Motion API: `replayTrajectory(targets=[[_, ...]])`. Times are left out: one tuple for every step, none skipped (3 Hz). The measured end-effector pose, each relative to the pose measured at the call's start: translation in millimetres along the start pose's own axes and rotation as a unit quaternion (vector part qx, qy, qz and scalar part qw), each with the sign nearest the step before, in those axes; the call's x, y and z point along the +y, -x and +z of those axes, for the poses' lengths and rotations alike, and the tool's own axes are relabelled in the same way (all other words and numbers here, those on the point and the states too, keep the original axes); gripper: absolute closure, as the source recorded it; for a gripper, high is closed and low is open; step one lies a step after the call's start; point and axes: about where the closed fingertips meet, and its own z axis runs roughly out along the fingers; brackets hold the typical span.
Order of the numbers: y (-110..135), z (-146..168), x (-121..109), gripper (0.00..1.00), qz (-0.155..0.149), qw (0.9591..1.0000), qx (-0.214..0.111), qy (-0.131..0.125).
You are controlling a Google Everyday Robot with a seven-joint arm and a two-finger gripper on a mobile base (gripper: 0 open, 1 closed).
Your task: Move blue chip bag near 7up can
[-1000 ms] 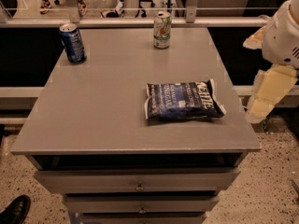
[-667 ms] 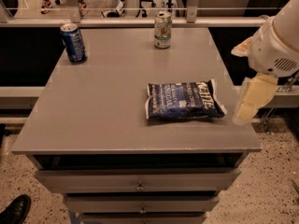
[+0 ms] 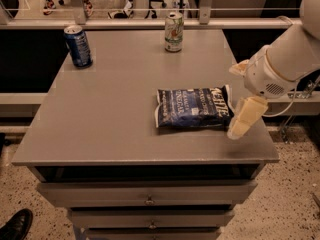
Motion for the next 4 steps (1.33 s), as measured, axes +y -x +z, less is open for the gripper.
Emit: replayTrajectory(targets=[[2,18,-4,0.0,0.002,0.9997,-0.024,-0.002],[6,31,-6,0.15,0.01,0.9991,-0.042,-0.005],[6,35,-6,0.47,0.02,0.9982,-0.054,-0.012],[8,23,-5,0.78,0.022,0.9975,-0.061,-0.028]])
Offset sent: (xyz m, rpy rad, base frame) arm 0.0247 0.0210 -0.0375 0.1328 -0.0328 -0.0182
